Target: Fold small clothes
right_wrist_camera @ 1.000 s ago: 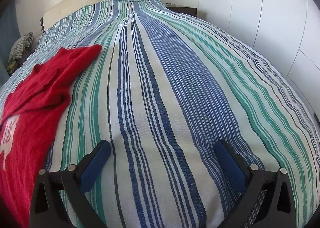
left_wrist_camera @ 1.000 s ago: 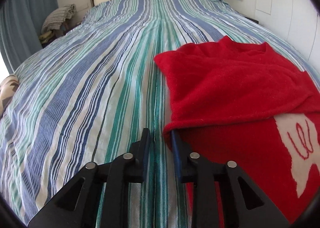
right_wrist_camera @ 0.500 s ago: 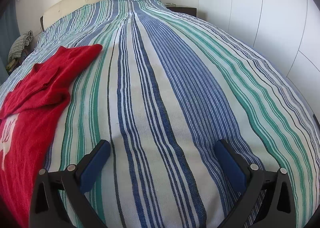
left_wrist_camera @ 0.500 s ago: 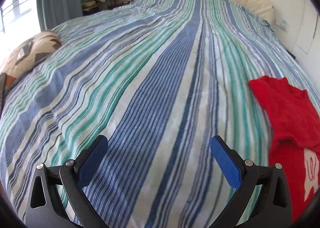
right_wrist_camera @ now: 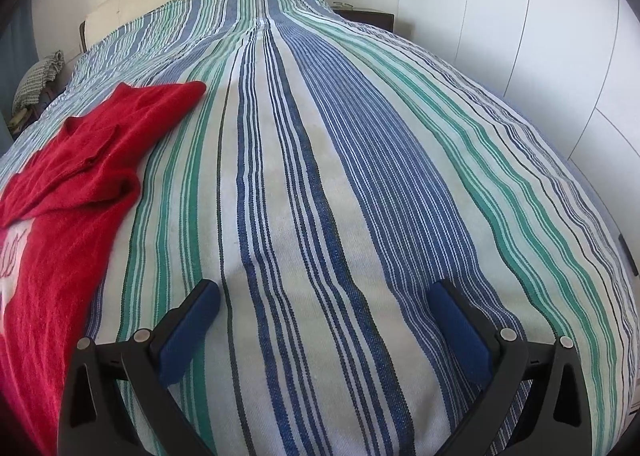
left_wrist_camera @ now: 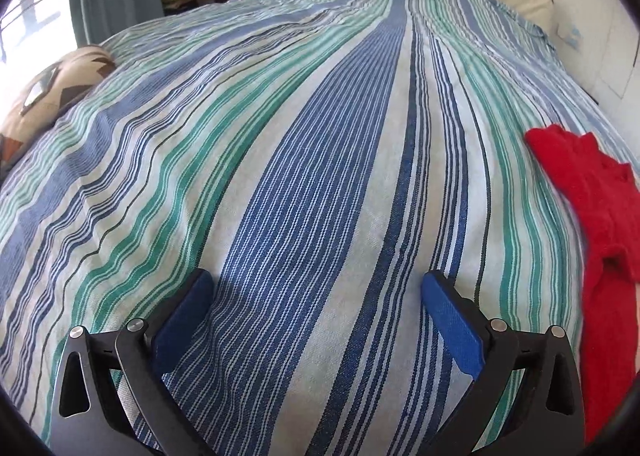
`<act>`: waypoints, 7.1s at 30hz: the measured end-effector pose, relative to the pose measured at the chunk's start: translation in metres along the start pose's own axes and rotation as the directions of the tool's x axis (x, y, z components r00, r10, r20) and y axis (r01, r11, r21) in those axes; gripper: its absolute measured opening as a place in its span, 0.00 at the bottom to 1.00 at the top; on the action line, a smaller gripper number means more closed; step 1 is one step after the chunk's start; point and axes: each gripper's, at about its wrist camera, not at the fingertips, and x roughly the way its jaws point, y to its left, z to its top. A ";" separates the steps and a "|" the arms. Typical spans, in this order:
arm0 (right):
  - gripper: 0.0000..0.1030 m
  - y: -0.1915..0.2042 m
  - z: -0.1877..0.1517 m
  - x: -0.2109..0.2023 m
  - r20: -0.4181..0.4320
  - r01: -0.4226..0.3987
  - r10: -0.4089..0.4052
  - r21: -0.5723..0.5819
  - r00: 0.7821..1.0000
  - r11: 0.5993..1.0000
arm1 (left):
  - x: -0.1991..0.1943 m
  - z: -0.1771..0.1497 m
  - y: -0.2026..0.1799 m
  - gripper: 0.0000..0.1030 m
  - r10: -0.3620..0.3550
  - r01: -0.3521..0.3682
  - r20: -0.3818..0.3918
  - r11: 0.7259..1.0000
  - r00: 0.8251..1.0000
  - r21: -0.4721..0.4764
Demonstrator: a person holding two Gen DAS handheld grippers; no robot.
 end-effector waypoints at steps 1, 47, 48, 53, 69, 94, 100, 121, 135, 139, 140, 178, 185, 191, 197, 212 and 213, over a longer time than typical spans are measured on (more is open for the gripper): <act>1.00 0.000 0.000 0.000 0.001 0.003 -0.003 -0.002 1.000 1.000 | 0.001 0.000 0.000 1.00 0.001 -0.001 0.000 1.000 1.000 0.001; 1.00 0.002 -0.001 0.001 -0.001 0.012 -0.012 -0.010 1.000 1.000 | 0.000 0.000 -0.001 1.00 0.002 -0.002 0.001 1.000 1.000 0.000; 1.00 0.002 -0.001 0.001 -0.001 0.012 -0.012 -0.010 1.000 1.000 | 0.000 0.000 -0.001 1.00 0.002 -0.002 0.001 1.000 1.000 0.000; 1.00 0.002 -0.001 0.001 -0.001 0.012 -0.012 -0.010 1.000 1.000 | 0.000 0.000 -0.001 1.00 0.002 -0.002 0.002 1.000 1.000 0.000; 1.00 0.002 -0.001 0.001 -0.001 0.011 -0.011 -0.010 1.000 1.000 | 0.000 0.000 -0.001 1.00 0.003 -0.003 0.002 1.000 1.000 -0.001; 1.00 0.002 -0.001 0.001 -0.002 0.011 -0.011 -0.010 1.000 1.000 | 0.000 0.000 -0.001 1.00 0.003 -0.003 0.002 1.000 1.000 -0.001; 1.00 0.002 -0.001 0.001 -0.002 0.011 -0.011 -0.010 1.000 1.000 | 0.001 0.000 -0.001 1.00 0.004 -0.004 0.002 1.000 1.000 -0.001; 1.00 0.002 -0.001 0.001 -0.002 0.011 -0.011 -0.010 1.000 1.000 | 0.001 0.000 -0.001 1.00 0.004 -0.004 0.002 1.000 1.000 -0.001; 1.00 0.002 -0.001 0.001 -0.002 0.010 -0.010 -0.010 1.000 1.000 | 0.001 0.000 -0.001 1.00 0.004 -0.004 0.003 1.000 1.000 -0.001; 1.00 0.002 -0.001 0.001 -0.002 0.010 -0.010 -0.010 1.000 1.000 | 0.001 0.000 -0.001 1.00 0.004 -0.004 0.003 1.000 1.000 -0.001; 1.00 0.002 -0.001 0.001 -0.002 0.010 -0.010 -0.010 1.000 1.000 | 0.001 0.000 -0.001 1.00 0.004 -0.004 0.003 1.000 1.000 -0.001; 1.00 0.003 0.014 0.012 -0.063 -0.021 0.019 -0.035 0.998 0.999 | -0.052 -0.012 -0.005 0.98 -0.147 0.148 -0.125 0.989 0.981 -0.003; 0.99 -0.007 -0.004 -0.072 -0.155 -0.504 0.521 0.135 0.840 0.853 | -0.174 -0.114 -0.051 0.98 -0.465 0.497 -0.242 0.863 0.851 0.088; 0.77 0.030 -0.096 -0.118 -0.334 -0.663 0.698 0.232 0.633 0.712 | -0.174 -0.165 -0.090 0.85 -0.476 0.532 -0.382 0.845 0.792 0.051; 0.47 0.059 -0.130 -0.094 -0.340 -0.670 0.731 0.297 0.591 0.680 | -0.156 -0.184 -0.101 0.52 -0.459 0.516 -0.453 0.856 0.764 0.002; 0.06 0.043 -0.118 -0.097 -0.282 -0.659 0.741 0.339 0.609 0.671 | -0.164 -0.174 -0.062 0.03 -0.644 0.597 -0.345 0.764 0.683 -0.245; 0.06 0.041 -0.115 -0.102 -0.262 -0.669 0.750 0.342 0.607 0.660 | -0.170 -0.169 -0.058 0.03 -0.674 0.618 -0.314 0.739 0.669 -0.269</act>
